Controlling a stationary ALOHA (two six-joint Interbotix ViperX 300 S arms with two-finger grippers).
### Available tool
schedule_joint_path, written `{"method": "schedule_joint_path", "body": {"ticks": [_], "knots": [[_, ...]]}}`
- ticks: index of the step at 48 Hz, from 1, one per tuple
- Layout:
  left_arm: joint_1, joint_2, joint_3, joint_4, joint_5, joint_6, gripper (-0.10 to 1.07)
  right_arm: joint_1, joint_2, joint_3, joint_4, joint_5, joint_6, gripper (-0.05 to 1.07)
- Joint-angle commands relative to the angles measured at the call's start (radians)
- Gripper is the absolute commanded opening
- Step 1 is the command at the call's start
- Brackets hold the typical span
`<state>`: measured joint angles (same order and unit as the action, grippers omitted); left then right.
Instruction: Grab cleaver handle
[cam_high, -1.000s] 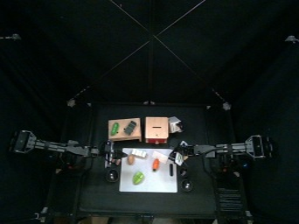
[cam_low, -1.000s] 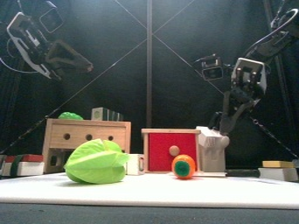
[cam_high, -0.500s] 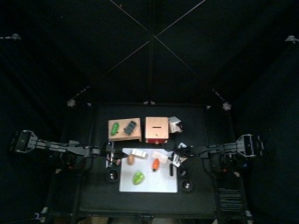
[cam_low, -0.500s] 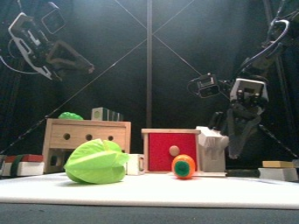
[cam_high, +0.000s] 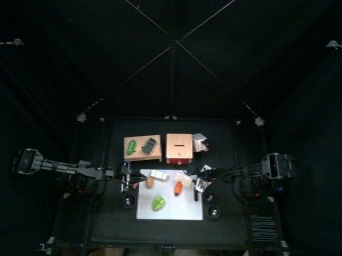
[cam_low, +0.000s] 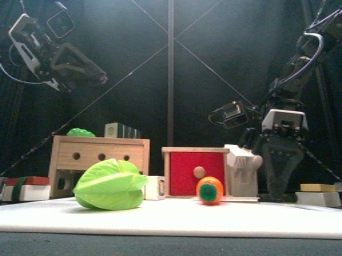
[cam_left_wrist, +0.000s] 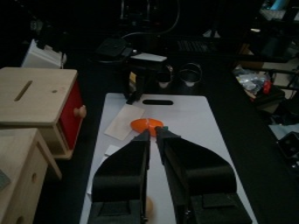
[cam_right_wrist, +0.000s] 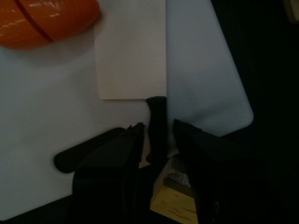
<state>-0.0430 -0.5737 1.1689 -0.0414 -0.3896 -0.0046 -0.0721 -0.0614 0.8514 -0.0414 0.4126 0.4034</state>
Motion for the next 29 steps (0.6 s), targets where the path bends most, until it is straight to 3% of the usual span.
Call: {"method": "schedule_joint_path", "body": {"ticks": [1,10,24,29], "knots": [[-0.002,0.000,-0.023,0.000,-0.011,0.002,0.56,-0.002,-0.005,-0.018,-0.002,0.008,0.000,0.72],[-0.002,0.000,-0.021,0.000,-0.011,0.000,0.56,-0.003,0.011,-0.020,0.000,0.018,0.000,0.70],[-0.002,0.000,-0.021,-0.002,-0.011,0.000,0.56,0.021,-0.002,-0.040,-0.035,0.060,0.000,0.42],[-0.002,0.000,-0.021,-0.002,-0.011,0.000,0.56,0.037,-0.017,-0.055,-0.052,0.078,0.000,0.40]]}}
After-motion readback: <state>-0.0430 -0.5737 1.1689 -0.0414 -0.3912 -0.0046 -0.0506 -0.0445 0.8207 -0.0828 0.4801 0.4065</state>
